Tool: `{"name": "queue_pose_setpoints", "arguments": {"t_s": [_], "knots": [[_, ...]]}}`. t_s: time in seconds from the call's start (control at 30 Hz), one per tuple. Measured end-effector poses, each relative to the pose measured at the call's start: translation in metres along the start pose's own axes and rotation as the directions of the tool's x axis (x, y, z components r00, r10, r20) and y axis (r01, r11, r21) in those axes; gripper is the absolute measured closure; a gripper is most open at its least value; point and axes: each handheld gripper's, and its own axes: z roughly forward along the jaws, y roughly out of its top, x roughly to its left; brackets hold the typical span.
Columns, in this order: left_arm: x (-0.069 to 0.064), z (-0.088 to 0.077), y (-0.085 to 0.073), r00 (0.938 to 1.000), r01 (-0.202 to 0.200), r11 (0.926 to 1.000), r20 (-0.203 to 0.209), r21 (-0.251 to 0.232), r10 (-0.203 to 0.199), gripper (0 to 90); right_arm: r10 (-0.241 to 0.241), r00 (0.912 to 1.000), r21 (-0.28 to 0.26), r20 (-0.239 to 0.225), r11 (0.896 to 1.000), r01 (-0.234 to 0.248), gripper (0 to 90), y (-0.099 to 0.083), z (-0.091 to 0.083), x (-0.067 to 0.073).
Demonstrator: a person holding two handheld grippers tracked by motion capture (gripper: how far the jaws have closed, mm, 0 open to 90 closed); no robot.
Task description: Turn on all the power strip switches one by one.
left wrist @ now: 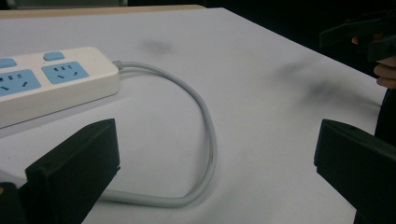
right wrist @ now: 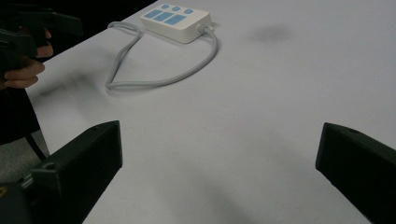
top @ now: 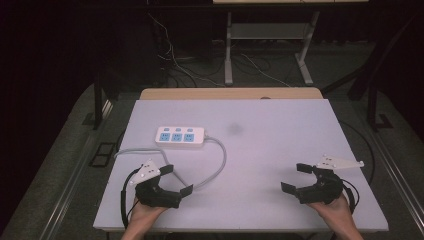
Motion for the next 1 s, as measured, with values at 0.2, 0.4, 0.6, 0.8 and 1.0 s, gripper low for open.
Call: {"name": "queue_pose_setpoints", "arguments": {"t_s": [0.2, 0.4, 0.6, 0.8, 1.0], "knots": [[-0.0012, 0.0005, -0.0002, 1.0, -0.007, 1.0, 0.006, 0.006, 0.007, 0.0, 0.0, 1.0, 0.003, 0.001, 1.0, 0.0, 0.5, -0.0005, -0.0011, -0.0002], [-0.0009, 0.0, -0.0003, 1.0, -0.003, 0.9999, 0.002, 0.01, 0.003, 0.0, 0.005, 1.0, 0.001, 0.002, 1.0, -0.005, 0.4, -0.0012, -0.0019, -0.0018], [-0.0004, -0.0011, -0.0005, 1.0, -0.002, 0.9998, -0.006, 0.017, 0.002, 0.0, 0.006, 1.0, 0.006, 0.002, 1.0, -0.006, 0.5, -0.0019, -0.0024, -0.0019], [-0.0013, -0.0019, 0.0004, 1.0, -0.003, 0.9997, -0.006, 0.023, 0.003, 0.0, 0.005, 1.0, 0.012, 0.0, 1.0, -0.005, 0.5, -0.0024, -0.0028, -0.0026], [-0.0015, -0.0014, 0.0026, 0.9999, -0.01, 0.9991, 0.003, 0.042, 0.01, 0.0, 0.005, 1.0, 0.027, -0.001, 1.0, -0.005, 0.5, -0.0033, -0.0021, -0.0037]]}}
